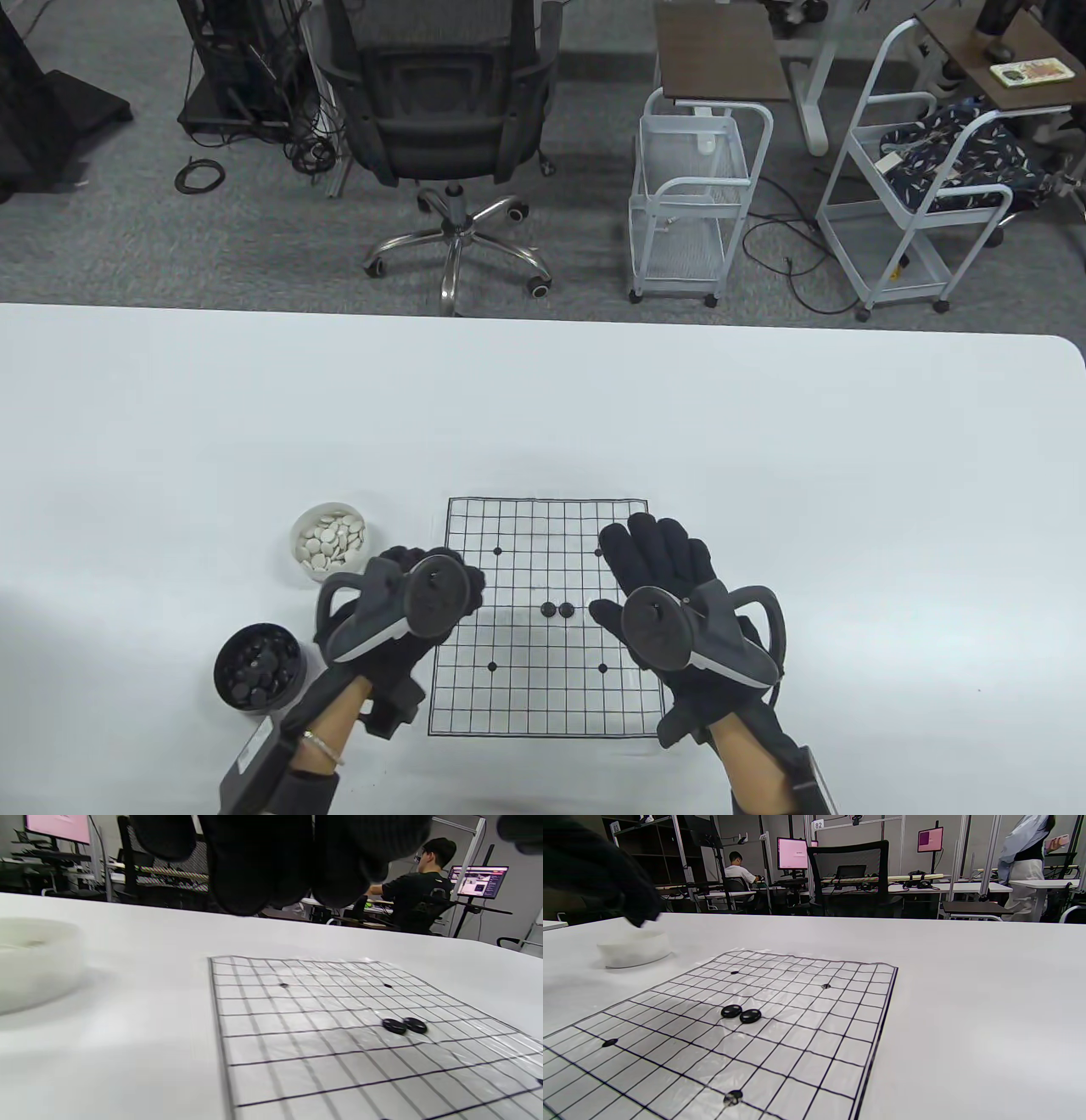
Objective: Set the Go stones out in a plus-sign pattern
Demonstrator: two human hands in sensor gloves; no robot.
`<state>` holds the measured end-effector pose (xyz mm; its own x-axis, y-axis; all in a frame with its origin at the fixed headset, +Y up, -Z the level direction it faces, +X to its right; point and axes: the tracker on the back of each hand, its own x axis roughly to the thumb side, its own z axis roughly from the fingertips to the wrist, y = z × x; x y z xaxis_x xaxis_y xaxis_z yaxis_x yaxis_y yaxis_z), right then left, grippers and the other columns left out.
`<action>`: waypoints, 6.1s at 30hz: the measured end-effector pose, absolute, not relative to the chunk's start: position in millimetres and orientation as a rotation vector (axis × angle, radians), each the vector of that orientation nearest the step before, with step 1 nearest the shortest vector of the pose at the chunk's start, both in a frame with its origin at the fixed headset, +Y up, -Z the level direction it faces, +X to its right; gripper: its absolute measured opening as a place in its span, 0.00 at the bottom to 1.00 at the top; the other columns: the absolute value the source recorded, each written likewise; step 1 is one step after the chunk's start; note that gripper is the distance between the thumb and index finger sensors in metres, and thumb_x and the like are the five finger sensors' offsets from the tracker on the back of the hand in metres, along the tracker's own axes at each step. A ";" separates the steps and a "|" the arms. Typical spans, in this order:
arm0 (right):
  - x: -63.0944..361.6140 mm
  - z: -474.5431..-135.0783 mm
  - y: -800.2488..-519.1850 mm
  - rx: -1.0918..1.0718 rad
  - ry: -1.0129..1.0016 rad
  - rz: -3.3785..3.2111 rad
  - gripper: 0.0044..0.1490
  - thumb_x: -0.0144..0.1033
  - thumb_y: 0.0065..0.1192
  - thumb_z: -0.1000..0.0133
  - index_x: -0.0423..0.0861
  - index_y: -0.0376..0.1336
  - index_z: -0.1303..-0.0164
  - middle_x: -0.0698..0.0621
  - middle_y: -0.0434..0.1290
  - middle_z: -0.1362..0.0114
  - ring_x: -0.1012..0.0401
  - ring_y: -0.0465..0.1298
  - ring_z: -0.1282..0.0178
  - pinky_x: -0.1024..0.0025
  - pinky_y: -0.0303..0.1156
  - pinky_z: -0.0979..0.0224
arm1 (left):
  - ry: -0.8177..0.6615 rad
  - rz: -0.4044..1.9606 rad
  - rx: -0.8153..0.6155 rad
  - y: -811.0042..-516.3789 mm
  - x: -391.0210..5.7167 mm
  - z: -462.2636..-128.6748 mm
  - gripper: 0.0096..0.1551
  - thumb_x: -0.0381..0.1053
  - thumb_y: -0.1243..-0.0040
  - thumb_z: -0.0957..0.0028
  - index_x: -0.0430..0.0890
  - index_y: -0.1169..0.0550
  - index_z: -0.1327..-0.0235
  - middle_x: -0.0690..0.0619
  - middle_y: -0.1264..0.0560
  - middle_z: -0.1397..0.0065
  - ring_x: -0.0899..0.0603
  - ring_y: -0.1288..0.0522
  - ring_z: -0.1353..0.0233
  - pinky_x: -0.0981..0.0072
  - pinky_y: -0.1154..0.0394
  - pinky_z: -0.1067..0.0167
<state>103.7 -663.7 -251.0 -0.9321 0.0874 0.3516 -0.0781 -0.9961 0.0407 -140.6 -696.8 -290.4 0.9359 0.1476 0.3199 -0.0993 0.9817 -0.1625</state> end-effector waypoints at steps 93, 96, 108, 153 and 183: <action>101.7 -252.3 -669.5 0.563 0.069 3.025 0.49 0.59 0.37 0.37 0.45 0.36 0.12 0.35 0.44 0.11 0.35 0.47 0.13 0.43 0.46 0.18 | 0.227 -0.411 -0.470 -739.2 -302.9 -263.6 0.32 0.65 0.41 0.57 0.50 0.19 0.44 0.57 0.11 0.52 0.60 0.14 0.63 0.64 0.17 0.49; 101.9 -252.5 -669.7 0.560 0.073 3.026 0.49 0.59 0.37 0.37 0.45 0.36 0.12 0.35 0.44 0.11 0.35 0.47 0.13 0.43 0.46 0.18 | 0.247 -0.417 -0.483 -744.3 -301.4 -267.1 0.32 0.66 0.42 0.57 0.46 0.18 0.48 0.56 0.11 0.56 0.59 0.15 0.66 0.63 0.18 0.50; 103.5 -253.8 -670.9 0.553 0.088 3.026 0.49 0.59 0.37 0.37 0.45 0.36 0.12 0.35 0.44 0.11 0.35 0.47 0.13 0.43 0.46 0.18 | 0.226 -0.353 -0.456 -742.8 -309.8 -265.7 0.24 0.58 0.44 0.51 0.48 0.17 0.51 0.56 0.10 0.59 0.60 0.15 0.67 0.65 0.17 0.50; 107.6 -255.7 -671.6 0.547 0.087 3.029 0.47 0.59 0.38 0.37 0.46 0.40 0.11 0.36 0.47 0.11 0.36 0.49 0.13 0.42 0.48 0.18 | -0.101 -0.011 -0.294 -755.9 -75.6 -329.8 0.21 0.59 0.43 0.51 0.52 0.17 0.50 0.60 0.13 0.61 0.61 0.16 0.65 0.64 0.18 0.49; 109.0 -256.3 -673.1 0.536 0.104 3.030 0.47 0.59 0.39 0.37 0.46 0.40 0.11 0.36 0.47 0.11 0.36 0.49 0.13 0.42 0.48 0.18 | -0.253 -0.184 -0.146 -706.8 -111.8 -297.7 0.28 0.63 0.48 0.49 0.53 0.21 0.41 0.59 0.13 0.47 0.57 0.13 0.52 0.58 0.20 0.40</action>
<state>109.0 -673.1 -256.3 -0.9374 0.0733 0.3404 -0.0499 -0.9958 0.0770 -111.8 -706.8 -297.7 0.9516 -0.1620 0.2610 0.1987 0.9726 -0.1206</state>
